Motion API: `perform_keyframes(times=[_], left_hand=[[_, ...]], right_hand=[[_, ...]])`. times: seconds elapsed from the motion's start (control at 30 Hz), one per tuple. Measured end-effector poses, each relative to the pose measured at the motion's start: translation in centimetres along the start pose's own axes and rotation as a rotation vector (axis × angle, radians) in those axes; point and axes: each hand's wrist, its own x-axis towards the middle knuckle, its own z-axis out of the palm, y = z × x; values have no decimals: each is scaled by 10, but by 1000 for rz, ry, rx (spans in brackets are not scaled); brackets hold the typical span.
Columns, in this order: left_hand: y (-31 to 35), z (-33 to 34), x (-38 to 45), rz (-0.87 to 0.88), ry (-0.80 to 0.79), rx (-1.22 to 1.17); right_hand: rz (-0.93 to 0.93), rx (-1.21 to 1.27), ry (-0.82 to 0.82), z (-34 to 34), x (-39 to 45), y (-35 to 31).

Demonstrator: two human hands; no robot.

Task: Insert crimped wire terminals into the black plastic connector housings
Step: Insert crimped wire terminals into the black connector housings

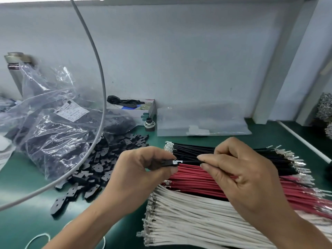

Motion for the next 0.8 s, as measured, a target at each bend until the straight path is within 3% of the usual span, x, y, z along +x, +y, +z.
perform_keyframes(times=[0.8], left_hand=[[7,-1,-1,-88,-121,-251]], right_hand=[[158,85,-113,-5,-2,7]])
